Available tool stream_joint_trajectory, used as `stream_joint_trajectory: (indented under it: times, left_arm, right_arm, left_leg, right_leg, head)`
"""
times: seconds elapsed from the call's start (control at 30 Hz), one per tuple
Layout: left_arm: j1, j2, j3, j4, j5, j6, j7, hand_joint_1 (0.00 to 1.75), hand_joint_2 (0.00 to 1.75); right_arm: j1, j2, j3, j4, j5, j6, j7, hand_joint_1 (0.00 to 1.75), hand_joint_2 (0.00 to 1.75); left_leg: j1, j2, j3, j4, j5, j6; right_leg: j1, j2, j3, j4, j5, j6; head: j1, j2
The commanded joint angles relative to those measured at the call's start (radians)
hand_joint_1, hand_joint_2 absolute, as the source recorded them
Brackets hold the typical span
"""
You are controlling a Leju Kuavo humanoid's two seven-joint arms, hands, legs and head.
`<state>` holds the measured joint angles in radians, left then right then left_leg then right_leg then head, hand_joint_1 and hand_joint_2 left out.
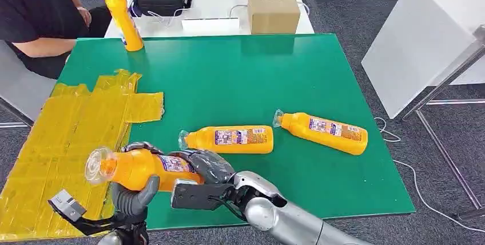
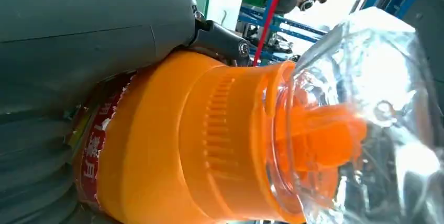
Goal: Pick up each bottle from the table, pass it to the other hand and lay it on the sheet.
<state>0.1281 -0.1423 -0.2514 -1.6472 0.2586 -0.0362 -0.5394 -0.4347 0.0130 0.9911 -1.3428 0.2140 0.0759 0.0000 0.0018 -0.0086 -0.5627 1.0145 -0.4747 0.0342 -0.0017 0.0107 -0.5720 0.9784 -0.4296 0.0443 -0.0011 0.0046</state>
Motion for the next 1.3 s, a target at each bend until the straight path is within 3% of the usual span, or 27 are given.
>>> stream_joint_trajectory:
  times: [0.03, 0.07, 0.17, 0.27, 0.37, 0.83, 0.97, 1.13, 1.3]
  left_arm:
    - [-0.05, 0.011, 0.018, 0.051, -0.02, 0.01, -0.01, 1.75, 1.75]
    - [-0.046, 0.015, 0.021, 0.041, -0.055, 0.039, -0.021, 1.75, 1.75]
    - [-0.056, 0.04, 0.039, 0.023, -0.28, 0.224, -0.057, 1.75, 1.75]
    - [-0.076, 0.057, 0.049, 0.014, -0.386, 0.3, -0.054, 1.75, 1.75]
    - [-0.119, 0.117, 0.068, -0.011, -0.693, 0.51, -0.035, 1.75, 1.75]
    - [-0.123, 0.125, 0.075, -0.023, -0.712, 0.507, -0.019, 1.75, 1.75]
    - [-0.186, 0.193, 0.065, 0.031, -1.056, 0.615, 0.106, 1.75, 1.75]
    - [-0.294, 0.256, -0.024, 0.312, -1.4, 0.537, 0.275, 1.75, 1.75]
    - [-0.342, 0.254, -0.091, 0.651, -1.565, 0.597, 0.367, 1.75, 1.75]
  right_arm:
    - [0.029, -0.039, 0.002, -0.019, 0.052, -0.073, -0.023, 0.0, 1.75]
    - [0.053, -0.041, -0.027, -0.041, 0.056, -0.096, -0.028, 0.0, 0.0]
    - [0.11, -0.089, -0.096, -0.118, 0.102, -0.149, -0.019, 0.0, 0.0]
    - [0.129, -0.116, -0.137, -0.15, 0.107, -0.144, -0.025, 0.0, 0.0]
    - [0.155, -0.156, -0.208, -0.198, 0.109, -0.144, -0.035, 0.0, 0.0]
    - [0.165, -0.153, -0.226, -0.204, 0.111, -0.127, -0.039, 0.0, 0.0]
    - [0.168, -0.161, -0.25, -0.212, 0.114, -0.109, -0.045, 0.0, 0.0]
    - [0.106, -0.132, -0.22, -0.169, 0.11, -0.051, -0.039, 0.0, 0.0]
    - [0.075, -0.125, -0.193, -0.145, 0.108, -0.028, -0.023, 0.0, 0.0]
  left_leg:
    - [0.0, -0.001, 0.004, -0.002, 0.0, -0.001]
    - [0.0, -0.002, 0.002, -0.002, 0.0, -0.001]
    - [0.0, -0.003, 0.005, -0.002, 0.0, -0.002]
    - [0.0, -0.003, 0.0, -0.001, 0.0, -0.001]
    - [0.0, -0.003, 0.0, 0.0, 0.001, -0.001]
    - [0.0, 0.0, 0.001, 0.0, 0.0, -0.001]
    - [0.0, -0.001, 0.0, 0.0, 0.0, -0.001]
    - [-0.001, -0.001, 0.002, -0.002, 0.001, -0.002]
    - [-0.001, 0.0, 0.007, -0.005, 0.003, -0.003]
  right_leg:
    - [0.0, -0.003, 0.004, -0.002, -0.001, -0.001]
    - [0.0, -0.003, 0.003, -0.001, 0.0, -0.001]
    - [0.001, -0.005, 0.006, -0.002, -0.001, -0.001]
    - [0.0, -0.004, 0.001, -0.001, 0.0, 0.0]
    - [0.0, -0.004, 0.001, -0.001, 0.0, 0.0]
    - [0.0, -0.001, 0.001, 0.0, 0.0, 0.0]
    - [0.0, -0.002, 0.0, 0.0, 0.0, 0.0]
    - [-0.001, -0.002, 0.002, 0.0, 0.0, -0.001]
    - [-0.001, -0.001, 0.005, -0.002, 0.001, -0.001]
  head:
    - [0.0, 0.0]
    - [0.0, 0.0]
    - [-0.001, 0.0]
    - [0.0, 0.0]
    - [0.0, 0.0]
    - [0.0, 0.0]
    - [0.0, 0.0]
    - [0.0, 0.0]
    - [0.0, 0.0]
